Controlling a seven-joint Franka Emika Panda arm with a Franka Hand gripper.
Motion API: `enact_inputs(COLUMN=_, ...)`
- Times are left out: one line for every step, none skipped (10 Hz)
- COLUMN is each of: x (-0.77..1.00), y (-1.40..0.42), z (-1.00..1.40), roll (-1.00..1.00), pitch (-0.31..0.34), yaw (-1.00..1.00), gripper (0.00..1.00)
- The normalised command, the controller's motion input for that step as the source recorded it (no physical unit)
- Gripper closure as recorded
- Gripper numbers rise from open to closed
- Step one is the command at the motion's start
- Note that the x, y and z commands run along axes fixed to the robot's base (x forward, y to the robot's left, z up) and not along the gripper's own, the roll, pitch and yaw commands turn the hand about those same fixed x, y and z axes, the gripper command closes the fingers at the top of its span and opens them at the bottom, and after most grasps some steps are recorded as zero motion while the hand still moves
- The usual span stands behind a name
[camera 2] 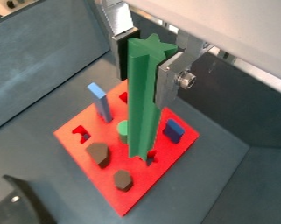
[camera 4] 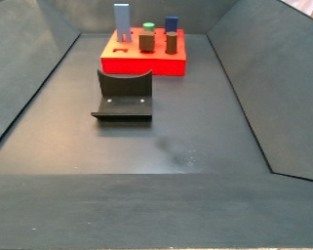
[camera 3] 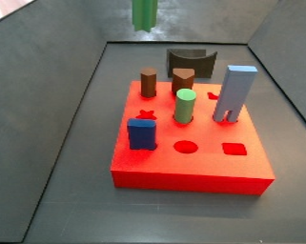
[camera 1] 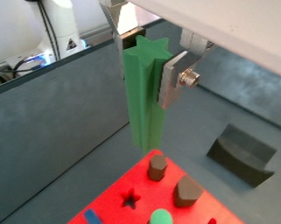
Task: Pick up the star object. Move up. Place the star object on the fixture. Regrasp the star object. Move to above the board. Insert the star object.
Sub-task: Move to above the board, then insert the star object.
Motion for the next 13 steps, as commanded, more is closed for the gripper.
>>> enact_inputs(x=-0.02, y=0.01, z=0.00, roll=-0.22, pitch=-0.017, yaw=-0.03, gripper=1.00)
enact_inputs(x=0.00, y=-0.04, z=0.00, roll=0.00, pitch=0.000, yaw=0.00, gripper=1.00)
enact_inputs(x=0.00, y=0.00, z=0.00, roll=-0.01, pitch=0.000, yaw=0.00, gripper=1.00)
enact_inputs(x=-0.12, y=-0.13, z=0.00, roll=-0.03, pitch=0.000, yaw=0.00, gripper=1.00)
enact_inputs(x=0.00, y=0.00, z=-0.28, roll=-0.33, pitch=0.054, yaw=0.00, gripper=1.00)
enact_inputs(x=0.00, y=0.00, z=-0.31, roll=-0.40, pitch=0.073, yaw=0.00, gripper=1.00)
enact_inputs(x=0.00, y=0.02, z=-0.49, roll=-0.33, pitch=0.061, yaw=0.00, gripper=1.00)
enact_inputs(x=0.00, y=0.07, z=-0.60, roll=-0.28, pitch=0.007, yaw=-0.03, gripper=1.00)
enact_inputs(x=-0.02, y=0.00, z=-0.61, roll=-0.26, pitch=0.000, yaw=-0.20, gripper=1.00)
enact_inputs(x=-0.12, y=-0.08, z=-0.65, roll=-0.21, pitch=-0.153, yaw=-0.49, gripper=1.00)
enact_inputs(x=-0.14, y=-0.19, z=-0.59, roll=-0.20, pitch=-0.210, yaw=-0.71, gripper=1.00)
enact_inputs(x=-0.09, y=-0.10, z=-0.53, roll=-0.13, pitch=-0.221, yaw=-0.89, gripper=1.00)
enact_inputs(x=-0.05, y=-0.05, z=-0.53, roll=-0.10, pitch=-0.214, yaw=-0.96, gripper=1.00)
